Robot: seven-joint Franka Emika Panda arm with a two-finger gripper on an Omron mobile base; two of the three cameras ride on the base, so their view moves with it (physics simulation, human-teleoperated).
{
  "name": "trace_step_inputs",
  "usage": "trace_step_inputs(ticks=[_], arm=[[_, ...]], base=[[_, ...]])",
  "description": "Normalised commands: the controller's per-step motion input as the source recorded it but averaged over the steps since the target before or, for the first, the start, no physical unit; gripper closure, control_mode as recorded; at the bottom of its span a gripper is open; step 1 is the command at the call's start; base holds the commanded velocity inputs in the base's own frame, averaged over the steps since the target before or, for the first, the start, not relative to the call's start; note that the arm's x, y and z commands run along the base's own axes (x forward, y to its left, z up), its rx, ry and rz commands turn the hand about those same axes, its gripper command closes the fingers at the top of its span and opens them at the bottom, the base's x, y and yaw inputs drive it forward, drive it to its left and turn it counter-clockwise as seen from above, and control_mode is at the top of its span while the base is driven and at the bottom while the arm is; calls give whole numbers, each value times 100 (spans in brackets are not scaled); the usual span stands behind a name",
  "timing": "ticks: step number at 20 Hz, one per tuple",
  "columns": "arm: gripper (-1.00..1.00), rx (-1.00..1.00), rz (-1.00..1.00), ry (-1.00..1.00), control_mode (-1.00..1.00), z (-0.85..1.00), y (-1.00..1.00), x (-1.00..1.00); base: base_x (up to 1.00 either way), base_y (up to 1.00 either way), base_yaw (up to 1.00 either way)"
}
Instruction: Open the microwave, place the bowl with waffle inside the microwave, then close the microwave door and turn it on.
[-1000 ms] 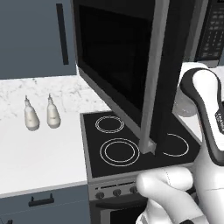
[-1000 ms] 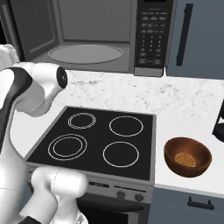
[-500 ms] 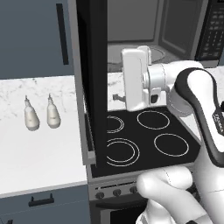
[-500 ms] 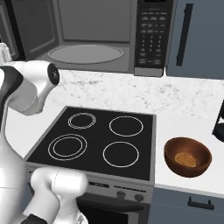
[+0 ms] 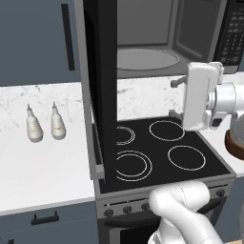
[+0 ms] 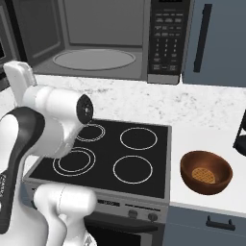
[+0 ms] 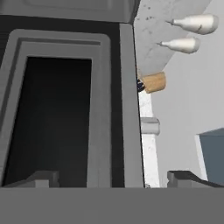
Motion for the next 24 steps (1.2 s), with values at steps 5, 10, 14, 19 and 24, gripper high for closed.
trace_step_inputs(ticks=[5, 10, 14, 19, 24], arm=[[-100, -10, -15, -8, -100, -14, -100, -24], [-100, -24, -12, 1, -100, -11, -100, -1], [-100, -31, -16, 14, -100, -16, -100, 0], [-100, -25, -20, 24, -100, -52, -100, 6], [-100, -5, -18, 28, -100, -97, -100, 19]], base=[[0, 0, 0], [0, 0, 0], [0, 0, 0], [0, 0, 0], [0, 0, 0]])
